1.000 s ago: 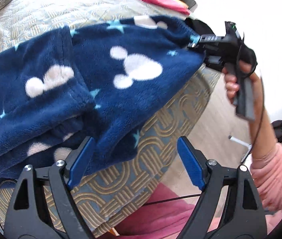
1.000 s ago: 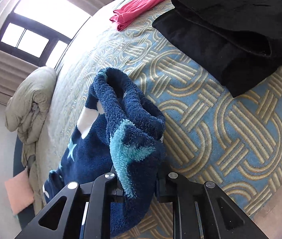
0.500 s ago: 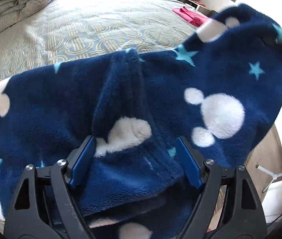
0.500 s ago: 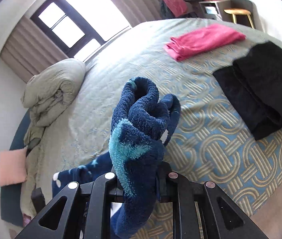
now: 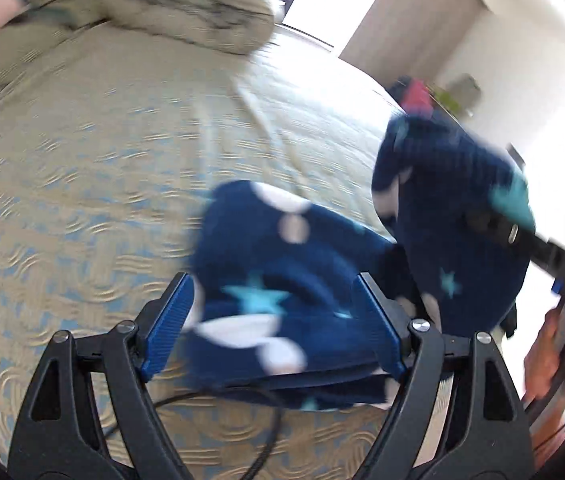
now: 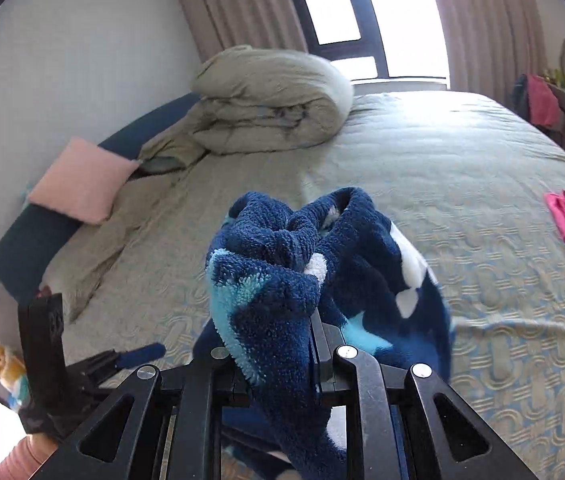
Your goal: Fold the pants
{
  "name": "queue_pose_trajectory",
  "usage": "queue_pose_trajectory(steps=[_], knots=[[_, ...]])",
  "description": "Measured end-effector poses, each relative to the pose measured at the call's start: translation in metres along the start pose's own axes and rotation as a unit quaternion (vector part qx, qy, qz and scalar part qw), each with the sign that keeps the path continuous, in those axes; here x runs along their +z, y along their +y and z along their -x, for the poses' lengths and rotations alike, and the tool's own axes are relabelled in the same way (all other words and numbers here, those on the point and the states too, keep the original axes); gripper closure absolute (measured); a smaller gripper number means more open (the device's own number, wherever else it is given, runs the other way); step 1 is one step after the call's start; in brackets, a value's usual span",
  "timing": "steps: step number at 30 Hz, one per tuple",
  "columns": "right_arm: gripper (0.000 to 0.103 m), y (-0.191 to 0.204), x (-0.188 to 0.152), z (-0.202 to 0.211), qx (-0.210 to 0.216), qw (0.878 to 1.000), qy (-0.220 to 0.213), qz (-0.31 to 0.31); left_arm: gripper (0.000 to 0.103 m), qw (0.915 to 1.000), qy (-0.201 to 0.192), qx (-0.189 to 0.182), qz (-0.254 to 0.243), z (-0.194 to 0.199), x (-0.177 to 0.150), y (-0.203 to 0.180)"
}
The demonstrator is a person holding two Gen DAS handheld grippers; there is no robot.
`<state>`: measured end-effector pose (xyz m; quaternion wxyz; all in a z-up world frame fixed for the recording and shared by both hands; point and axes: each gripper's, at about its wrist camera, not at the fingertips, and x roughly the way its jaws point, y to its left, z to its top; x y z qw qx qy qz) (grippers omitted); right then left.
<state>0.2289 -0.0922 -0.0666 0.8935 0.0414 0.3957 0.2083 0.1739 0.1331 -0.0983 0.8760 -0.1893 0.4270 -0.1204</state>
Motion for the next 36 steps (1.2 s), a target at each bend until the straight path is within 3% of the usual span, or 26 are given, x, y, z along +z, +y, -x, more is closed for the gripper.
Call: queue_pose_trajectory(steps=[3,6,7,9,11,13,15,20,23,25,30,33,36], knots=[[0.081,0.040,-0.023,-0.059,0.001,0.998,0.052,0.046,0.022,0.9986,-0.027,0.022,0.039,0.014,0.001,0.038],[0.079,0.060,-0.053,-0.119,-0.020,0.983,0.156,0.094,0.022,0.9977,-0.032,0.026,0.053,0.022,-0.001,0.054],[0.078,0.064,-0.060,-0.123,-0.021,0.981,0.163,0.104,0.022,0.9978,-0.030,0.024,0.053,0.023,0.000,0.055],[0.073,0.067,-0.064,-0.110,-0.017,0.982,0.140,0.123,0.022,0.9985,-0.024,0.018,0.045,0.019,0.001,0.053],[0.067,0.058,-0.062,-0.092,0.015,0.984,0.142,0.108,0.022,0.9993,-0.009,0.000,0.038,0.006,0.000,0.049],[0.059,0.034,-0.057,-0.069,0.068,0.987,0.140,0.052,0.022,0.9990,0.017,-0.032,0.027,-0.004,-0.001,0.036],[0.050,0.004,-0.057,-0.049,0.093,0.988,0.122,-0.009,0.021,0.9972,0.055,-0.047,0.018,-0.022,-0.002,0.022],[0.050,-0.061,-0.065,-0.032,0.017,0.990,0.109,-0.093,0.021,0.9920,0.105,-0.069,0.008,-0.052,-0.007,0.000],[0.050,-0.082,-0.085,-0.047,0.024,0.981,0.136,-0.137,0.021,0.9875,0.116,-0.104,0.024,-0.058,-0.005,-0.008],[0.050,-0.081,-0.098,-0.053,0.028,0.979,0.141,-0.143,0.018,0.9886,0.113,-0.099,0.012,-0.058,-0.002,-0.015],[0.048,-0.051,-0.108,-0.053,-0.011,0.990,0.128,-0.060,0.018,0.9918,0.115,-0.053,-0.015,-0.065,0.001,-0.020],[0.048,-0.047,-0.111,-0.049,-0.008,0.990,0.128,-0.049,0.018,0.9962,0.083,-0.021,-0.014,-0.055,0.004,-0.022],[0.048,-0.055,-0.113,-0.048,0.007,0.989,0.126,-0.071,0.018,0.9973,0.054,-0.030,-0.039,-0.038,0.011,-0.033]])
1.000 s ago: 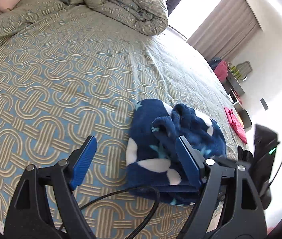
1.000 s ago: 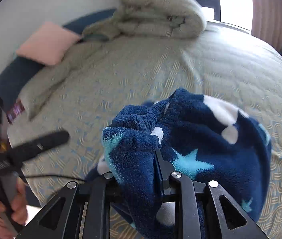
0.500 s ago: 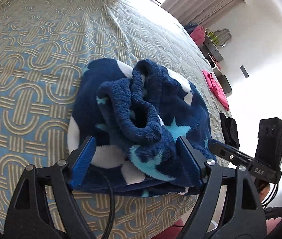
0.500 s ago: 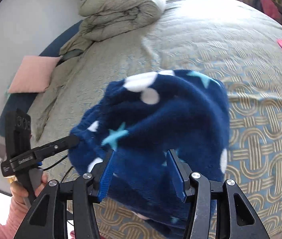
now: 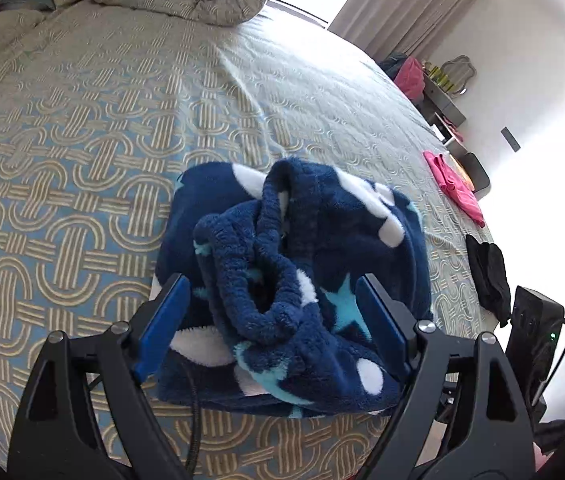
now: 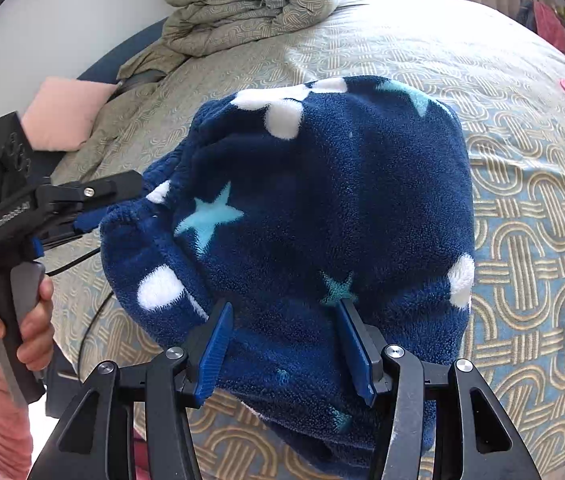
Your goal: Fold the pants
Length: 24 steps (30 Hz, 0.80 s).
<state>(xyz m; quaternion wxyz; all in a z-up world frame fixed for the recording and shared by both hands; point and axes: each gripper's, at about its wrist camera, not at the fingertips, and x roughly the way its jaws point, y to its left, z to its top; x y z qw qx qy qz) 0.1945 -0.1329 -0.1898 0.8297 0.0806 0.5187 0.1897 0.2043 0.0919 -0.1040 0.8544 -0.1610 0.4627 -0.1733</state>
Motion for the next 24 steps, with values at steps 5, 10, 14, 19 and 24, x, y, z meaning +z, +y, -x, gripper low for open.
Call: queue_pose_trajectory(steps=[5,10,14,19,24], knots=[[0.048,-0.006,0.000,0.003,0.008,1.000,0.001,-0.013,0.018,0.9924,0.038,-0.027,-0.114,-0.008,0.009,-0.038],[0.048,-0.009,0.001,0.009,0.021,0.999,0.001,-0.027,0.027,0.9835,0.122,0.031,-0.130,-0.064,0.010,-0.037],[0.049,-0.024,0.001,0.015,0.046,0.997,0.005,-0.056,0.082,0.9893,0.116,-0.028,-0.084,-0.053,0.018,-0.030],[0.049,-0.040,0.003,0.034,0.066,0.993,-0.014,-0.097,0.084,0.9912,0.061,-0.100,-0.062,0.009,0.019,-0.032],[0.048,-0.046,0.002,0.057,0.091,0.989,-0.045,-0.107,0.083,0.9945,0.069,-0.059,-0.053,0.016,-0.015,-0.004]])
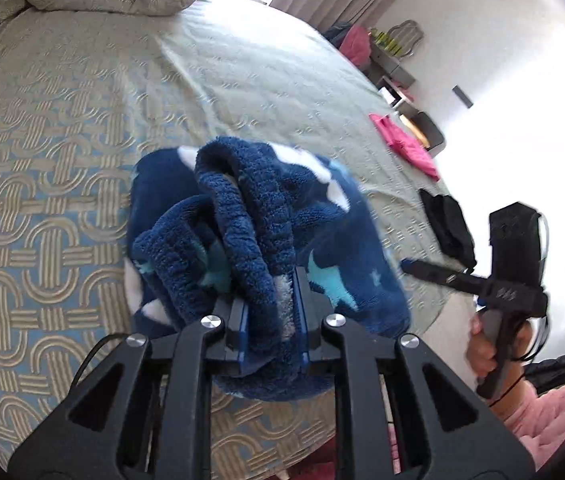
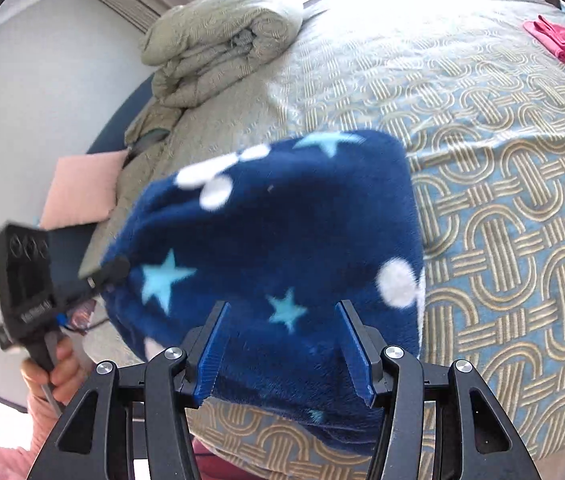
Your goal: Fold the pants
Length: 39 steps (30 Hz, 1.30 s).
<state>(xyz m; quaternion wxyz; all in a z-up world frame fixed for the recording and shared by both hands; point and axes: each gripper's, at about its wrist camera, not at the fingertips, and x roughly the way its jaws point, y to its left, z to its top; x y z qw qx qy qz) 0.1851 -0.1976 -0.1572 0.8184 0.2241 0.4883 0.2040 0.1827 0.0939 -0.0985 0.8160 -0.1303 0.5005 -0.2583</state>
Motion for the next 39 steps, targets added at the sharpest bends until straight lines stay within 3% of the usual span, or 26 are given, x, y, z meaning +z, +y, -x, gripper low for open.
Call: queue_pose_trajectory(steps=[2,5,12,14,17,18,20,25,26,27,31,39], knots=[[0.048,-0.001,-0.001,-0.003,0.006,1.000,0.009,-0.005,0.083,0.9992,0.028,-0.001,0.029,-0.018,-0.017,0.015],[0.048,0.007,-0.001,-0.015,0.005,0.999,0.034,0.000,0.083,0.9993,0.006,-0.021,0.031,-0.016,-0.029,0.012],[0.048,0.019,-0.011,-0.036,-0.017,0.997,0.066,0.027,0.082,0.9992,-0.011,-0.007,0.039,0.002,-0.038,0.007],[0.048,0.018,-0.012,-0.041,-0.020,0.997,0.067,0.027,0.067,0.9993,-0.011,0.011,0.035,0.000,-0.039,0.011],[0.048,0.018,-0.013,-0.048,-0.022,0.997,0.069,0.030,0.039,0.9962,-0.003,0.008,0.087,-0.007,-0.045,0.029],[0.048,0.019,-0.015,-0.047,-0.026,0.997,0.068,0.033,0.024,0.9939,-0.011,-0.002,0.110,-0.007,-0.046,0.035],[0.047,0.018,-0.019,-0.043,-0.029,0.996,0.067,0.042,0.019,0.9905,-0.022,-0.022,0.134,-0.007,-0.046,0.039],[0.045,0.018,-0.020,-0.044,-0.029,0.997,0.065,0.043,0.020,0.9898,0.025,-0.038,0.135,-0.033,-0.043,0.033],[0.045,0.018,-0.020,-0.044,-0.029,0.997,0.064,0.043,0.032,0.9895,0.030,-0.043,0.135,-0.036,-0.042,0.032],[0.045,0.018,-0.021,-0.045,-0.029,0.997,0.064,0.043,0.052,0.9908,0.029,-0.034,0.127,-0.036,-0.040,0.028],[0.045,0.017,-0.020,-0.043,-0.022,0.997,0.067,0.040,0.067,0.9948,0.011,-0.021,0.099,-0.018,-0.032,0.011],[0.045,0.015,-0.010,-0.031,0.007,0.998,0.065,0.019,0.067,0.9994,-0.030,0.011,-0.012,0.011,-0.001,-0.041]])
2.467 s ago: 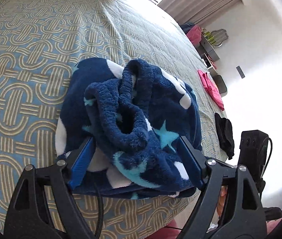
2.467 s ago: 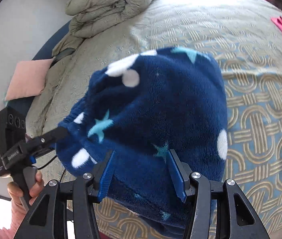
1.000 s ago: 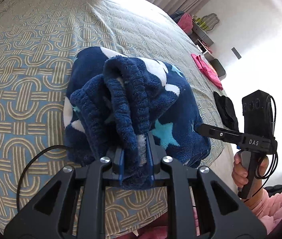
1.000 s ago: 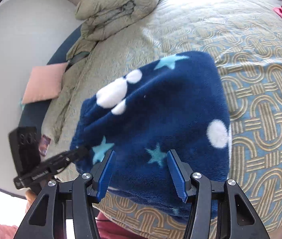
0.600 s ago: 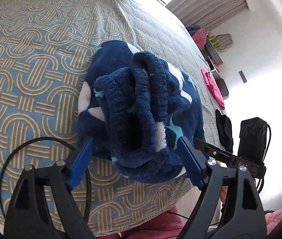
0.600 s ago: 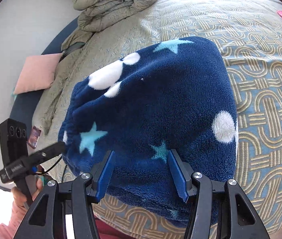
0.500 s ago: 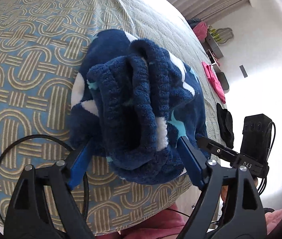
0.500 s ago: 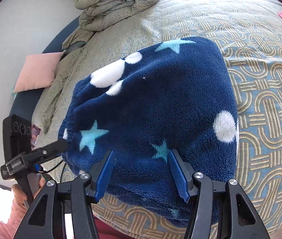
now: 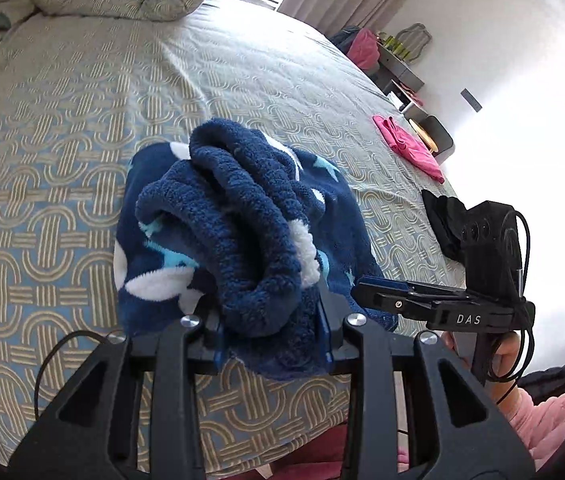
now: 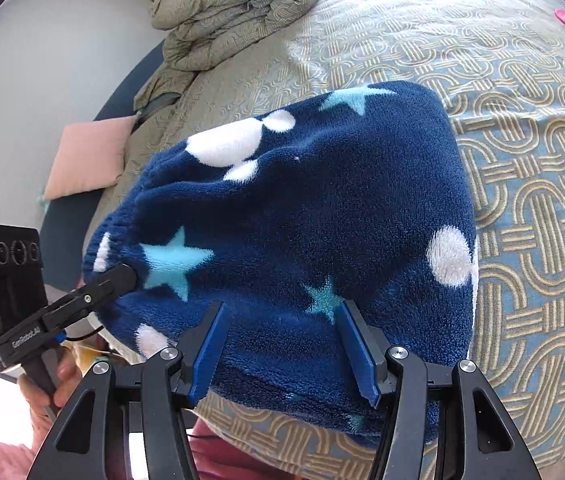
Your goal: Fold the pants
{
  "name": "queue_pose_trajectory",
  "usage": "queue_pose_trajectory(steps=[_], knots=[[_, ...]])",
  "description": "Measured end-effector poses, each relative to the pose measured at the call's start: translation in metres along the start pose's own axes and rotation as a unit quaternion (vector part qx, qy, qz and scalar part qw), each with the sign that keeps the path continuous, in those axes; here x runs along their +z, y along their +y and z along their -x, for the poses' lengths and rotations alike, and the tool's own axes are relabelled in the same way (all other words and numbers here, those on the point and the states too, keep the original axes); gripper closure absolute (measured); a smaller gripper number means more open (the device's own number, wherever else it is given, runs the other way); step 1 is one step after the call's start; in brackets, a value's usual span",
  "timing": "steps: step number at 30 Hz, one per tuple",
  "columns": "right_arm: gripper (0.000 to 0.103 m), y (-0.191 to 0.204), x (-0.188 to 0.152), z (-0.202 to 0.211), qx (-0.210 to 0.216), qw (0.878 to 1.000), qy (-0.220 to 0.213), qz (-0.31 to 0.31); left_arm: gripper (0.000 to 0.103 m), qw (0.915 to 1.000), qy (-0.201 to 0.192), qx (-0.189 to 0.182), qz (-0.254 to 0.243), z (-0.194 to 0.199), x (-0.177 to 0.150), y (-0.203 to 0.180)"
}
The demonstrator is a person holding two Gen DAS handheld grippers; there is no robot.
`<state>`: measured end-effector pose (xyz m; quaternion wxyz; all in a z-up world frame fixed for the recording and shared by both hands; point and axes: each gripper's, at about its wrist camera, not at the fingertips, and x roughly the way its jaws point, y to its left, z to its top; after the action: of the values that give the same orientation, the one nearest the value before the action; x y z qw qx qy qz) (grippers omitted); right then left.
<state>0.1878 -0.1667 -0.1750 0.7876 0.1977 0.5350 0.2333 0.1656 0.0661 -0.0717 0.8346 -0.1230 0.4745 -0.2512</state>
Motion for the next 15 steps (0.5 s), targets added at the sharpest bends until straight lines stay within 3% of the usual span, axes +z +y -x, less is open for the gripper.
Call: queue_pose_trajectory(steps=[6,8,10,13,14,15], knots=[[0.045,-0.005,0.003,0.014,0.033,0.999,-0.021,-0.018,0.067,0.9990,-0.036,-0.004,-0.025,0.004,0.029,0.006],[0.045,-0.006,0.004,0.016,0.053,0.998,-0.024,-0.022,0.067,0.9983,-0.047,-0.011,-0.033,0.004,0.031,0.012],[0.043,-0.010,0.003,0.013,0.055,0.998,-0.021,-0.027,0.065,0.9986,-0.036,0.005,-0.038,-0.011,0.024,0.028],[0.042,-0.014,0.002,-0.003,0.044,0.998,0.003,-0.041,0.064,0.9972,0.048,0.017,0.055,-0.056,0.002,0.079],[0.042,-0.015,0.001,-0.007,0.044,0.998,0.008,-0.043,0.064,0.9943,0.059,0.008,0.089,-0.063,-0.007,0.094],[0.042,-0.014,-0.001,-0.010,0.046,0.998,0.011,-0.042,0.062,0.9922,0.046,-0.007,0.115,-0.062,-0.015,0.102]])
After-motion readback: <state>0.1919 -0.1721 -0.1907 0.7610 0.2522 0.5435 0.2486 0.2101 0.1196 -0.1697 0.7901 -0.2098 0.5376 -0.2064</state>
